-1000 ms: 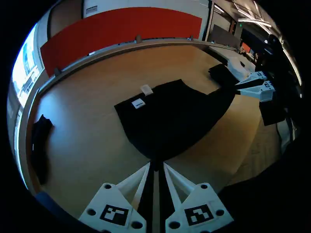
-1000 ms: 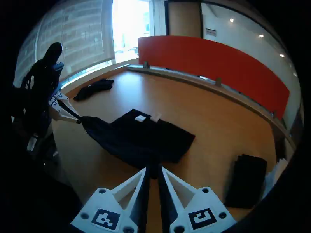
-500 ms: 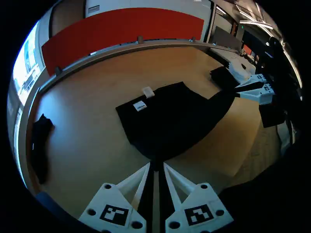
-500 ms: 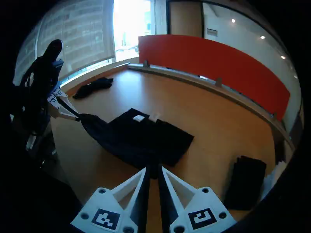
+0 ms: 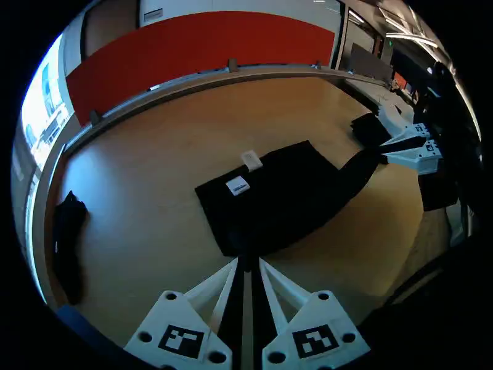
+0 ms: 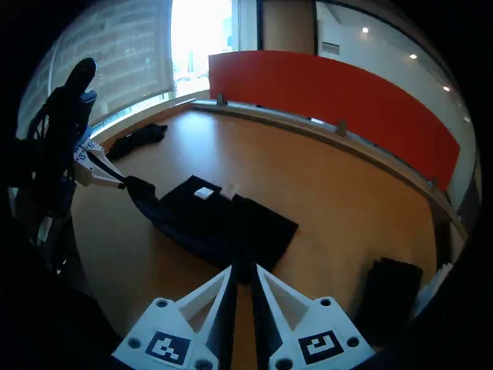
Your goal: Fold towel
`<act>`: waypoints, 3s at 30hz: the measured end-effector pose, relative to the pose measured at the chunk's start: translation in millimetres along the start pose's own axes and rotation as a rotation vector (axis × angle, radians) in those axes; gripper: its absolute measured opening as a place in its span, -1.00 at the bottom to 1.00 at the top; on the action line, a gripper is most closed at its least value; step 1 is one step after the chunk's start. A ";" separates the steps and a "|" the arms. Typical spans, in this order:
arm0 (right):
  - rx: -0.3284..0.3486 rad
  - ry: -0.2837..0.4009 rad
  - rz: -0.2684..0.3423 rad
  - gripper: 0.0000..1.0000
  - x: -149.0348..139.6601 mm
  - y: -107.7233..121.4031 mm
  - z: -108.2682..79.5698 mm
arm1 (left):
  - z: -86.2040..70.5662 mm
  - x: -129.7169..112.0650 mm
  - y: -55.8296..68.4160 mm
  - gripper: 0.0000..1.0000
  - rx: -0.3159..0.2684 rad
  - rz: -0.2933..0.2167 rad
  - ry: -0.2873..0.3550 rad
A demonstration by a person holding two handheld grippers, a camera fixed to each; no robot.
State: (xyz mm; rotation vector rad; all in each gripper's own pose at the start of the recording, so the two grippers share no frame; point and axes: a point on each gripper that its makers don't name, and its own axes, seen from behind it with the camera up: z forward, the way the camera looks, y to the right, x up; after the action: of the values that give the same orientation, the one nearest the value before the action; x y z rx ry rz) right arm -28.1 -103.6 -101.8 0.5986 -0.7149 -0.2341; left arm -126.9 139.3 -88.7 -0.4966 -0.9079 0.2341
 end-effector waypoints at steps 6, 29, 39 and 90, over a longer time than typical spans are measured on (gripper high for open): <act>-0.018 -0.005 0.000 -0.72 8.2 12.6 18.9 | 15.2 17.9 -14.4 -0.84 0.030 0.016 0.004; -0.039 -0.048 0.047 -0.72 9.0 31.6 59.9 | 57.0 29.5 -38.4 -0.84 0.062 0.076 -0.059; -0.051 -0.080 0.055 -0.72 -0.6 38.7 79.5 | 82.2 27.8 -46.1 -0.83 0.082 0.090 -0.068; -0.186 -0.106 0.101 0.99 -0.4 78.2 126.8 | 128.4 34.0 -98.5 0.68 0.212 0.105 -0.046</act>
State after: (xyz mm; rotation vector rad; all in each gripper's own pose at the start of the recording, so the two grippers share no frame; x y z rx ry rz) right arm -113.8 -95.1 19.8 0.3741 -0.8134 -0.2369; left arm -210.4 107.9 50.5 -0.3435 -0.8914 0.4338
